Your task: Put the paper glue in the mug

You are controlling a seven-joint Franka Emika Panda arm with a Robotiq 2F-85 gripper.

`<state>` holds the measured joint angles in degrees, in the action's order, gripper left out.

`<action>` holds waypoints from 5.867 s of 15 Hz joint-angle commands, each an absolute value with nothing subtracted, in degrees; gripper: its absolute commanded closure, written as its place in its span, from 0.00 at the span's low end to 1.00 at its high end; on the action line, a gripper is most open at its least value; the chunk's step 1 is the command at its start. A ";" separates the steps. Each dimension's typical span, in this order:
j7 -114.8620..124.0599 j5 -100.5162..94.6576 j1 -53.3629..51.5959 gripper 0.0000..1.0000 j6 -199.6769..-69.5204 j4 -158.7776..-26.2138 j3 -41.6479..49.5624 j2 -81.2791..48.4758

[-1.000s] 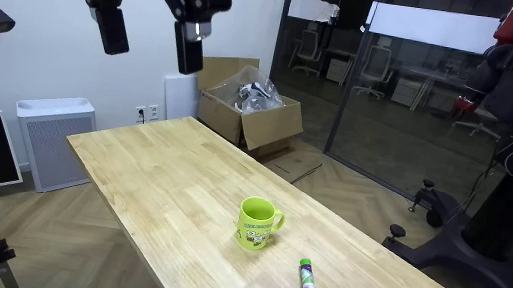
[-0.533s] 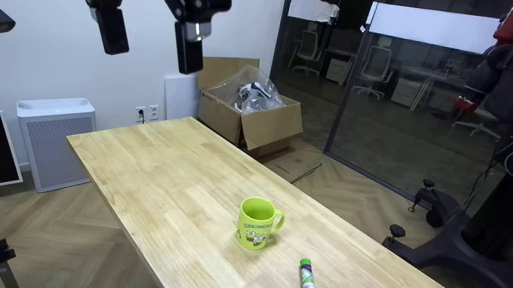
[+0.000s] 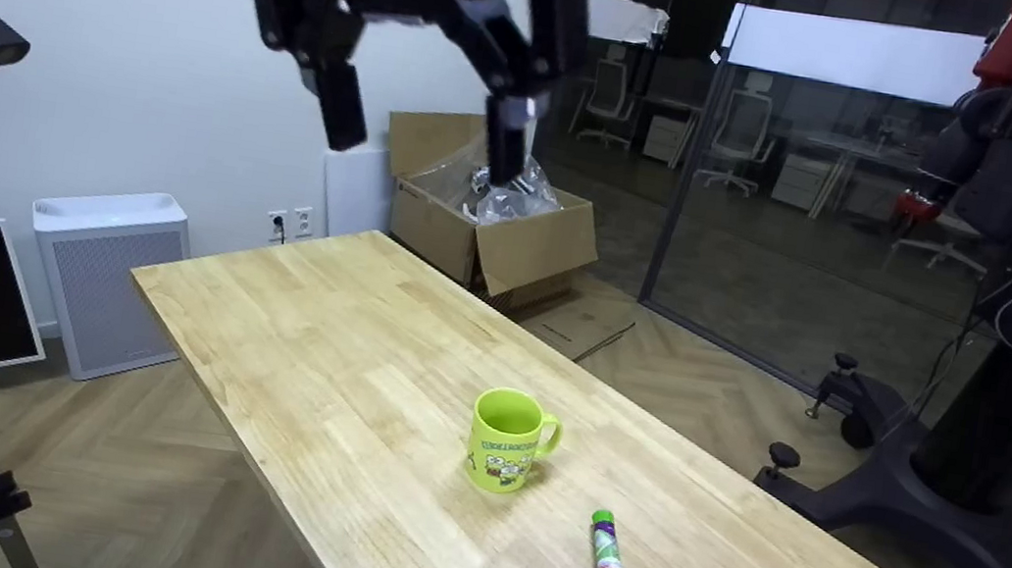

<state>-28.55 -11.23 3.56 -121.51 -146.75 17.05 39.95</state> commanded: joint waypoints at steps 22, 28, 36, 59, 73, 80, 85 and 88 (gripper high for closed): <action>-45.97 6.82 11.40 0.00 -145.96 -120.61 12.72 -16.91; -44.66 5.54 15.12 0.00 -146.42 -118.11 8.57 -22.04; -43.60 2.59 16.85 0.00 -142.81 -109.23 7.03 -31.96; -40.72 -11.06 12.80 0.00 -121.33 -74.96 5.97 -60.03; -40.09 -11.12 13.02 0.96 -116.44 -67.79 5.44 -64.54; -38.86 -10.48 12.94 0.93 -118.47 -74.68 5.17 -56.26; -33.51 -10.94 11.08 0.93 -119.62 -84.58 5.59 -44.12; -30.37 -10.08 9.98 0.93 -119.40 -92.63 4.18 -35.85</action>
